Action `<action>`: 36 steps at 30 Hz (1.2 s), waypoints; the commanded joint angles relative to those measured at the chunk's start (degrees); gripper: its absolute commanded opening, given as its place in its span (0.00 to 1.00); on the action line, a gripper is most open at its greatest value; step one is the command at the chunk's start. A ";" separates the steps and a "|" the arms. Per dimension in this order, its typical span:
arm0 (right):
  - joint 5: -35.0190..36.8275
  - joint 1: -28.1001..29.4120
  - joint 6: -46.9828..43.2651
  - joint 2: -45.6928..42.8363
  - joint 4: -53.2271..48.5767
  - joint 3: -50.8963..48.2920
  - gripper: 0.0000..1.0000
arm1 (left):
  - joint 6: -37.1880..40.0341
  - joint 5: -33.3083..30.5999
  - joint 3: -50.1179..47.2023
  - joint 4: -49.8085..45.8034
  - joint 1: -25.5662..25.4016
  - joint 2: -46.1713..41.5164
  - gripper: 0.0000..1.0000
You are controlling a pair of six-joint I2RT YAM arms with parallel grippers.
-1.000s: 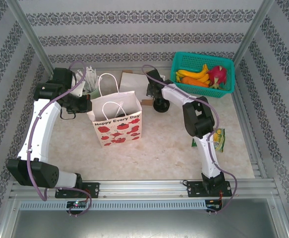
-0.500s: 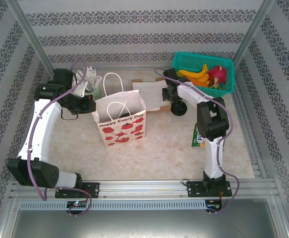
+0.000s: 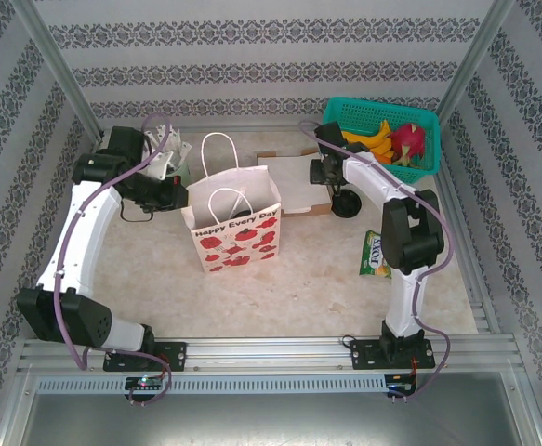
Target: Pack the takeout coffee
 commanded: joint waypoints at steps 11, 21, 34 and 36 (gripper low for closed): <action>-5.65 6.68 7.58 9.55 0.24 10.39 0.98 | -2.03 -8.22 1.96 3.54 -0.52 0.60 0.03; -3.15 8.05 8.57 15.50 -5.34 15.30 0.98 | -2.26 -8.72 2.28 4.35 -0.29 0.06 0.06; 2.86 9.75 6.63 20.59 -12.07 20.60 0.69 | -1.89 -7.88 1.89 4.17 -0.29 0.04 0.07; 3.46 9.82 5.87 20.11 -11.78 20.74 0.60 | -1.75 -7.86 1.85 4.08 -0.29 0.00 0.06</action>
